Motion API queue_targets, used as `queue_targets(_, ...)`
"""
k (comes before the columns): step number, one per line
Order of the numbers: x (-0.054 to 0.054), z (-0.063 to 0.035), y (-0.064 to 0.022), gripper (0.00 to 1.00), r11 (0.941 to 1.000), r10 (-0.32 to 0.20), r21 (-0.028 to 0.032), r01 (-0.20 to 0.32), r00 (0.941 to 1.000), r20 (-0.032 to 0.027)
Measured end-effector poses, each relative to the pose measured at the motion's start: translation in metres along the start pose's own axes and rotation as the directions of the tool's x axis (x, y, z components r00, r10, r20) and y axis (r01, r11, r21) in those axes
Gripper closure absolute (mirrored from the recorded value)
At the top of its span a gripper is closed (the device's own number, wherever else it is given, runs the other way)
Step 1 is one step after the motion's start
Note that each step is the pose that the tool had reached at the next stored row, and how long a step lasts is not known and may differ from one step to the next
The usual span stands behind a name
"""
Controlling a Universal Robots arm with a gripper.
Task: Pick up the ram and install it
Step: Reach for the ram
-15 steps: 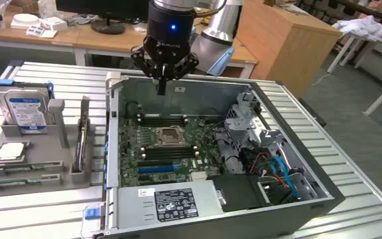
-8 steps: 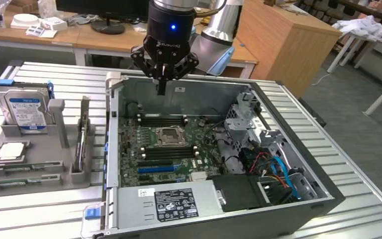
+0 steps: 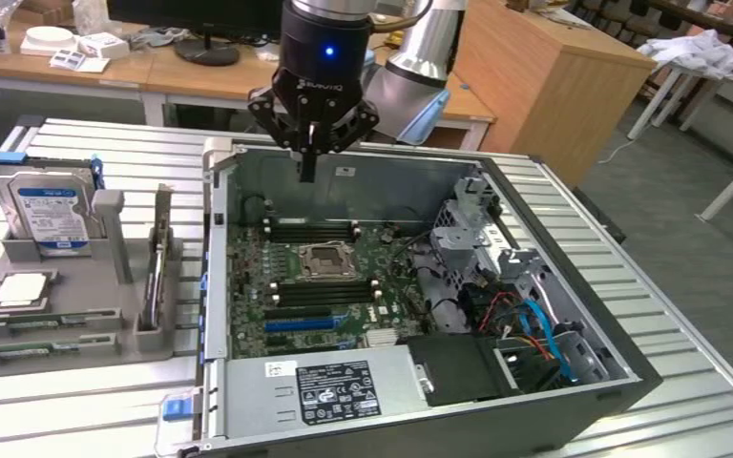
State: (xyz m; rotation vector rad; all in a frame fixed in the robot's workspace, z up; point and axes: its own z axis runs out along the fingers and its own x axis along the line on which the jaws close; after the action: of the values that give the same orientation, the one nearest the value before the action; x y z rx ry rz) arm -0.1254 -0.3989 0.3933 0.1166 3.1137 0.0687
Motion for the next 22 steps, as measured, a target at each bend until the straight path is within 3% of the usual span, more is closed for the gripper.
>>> queue_targets(6,0.01,-0.0002,-0.0008,0.89,1.0,0.0,-0.0001,0.0,1.0,0.0)
queue_targets(22,0.05,-0.0012,-0.0037,0.89,1.0,0.0,-0.0001,0.0,1.0,0.0001)
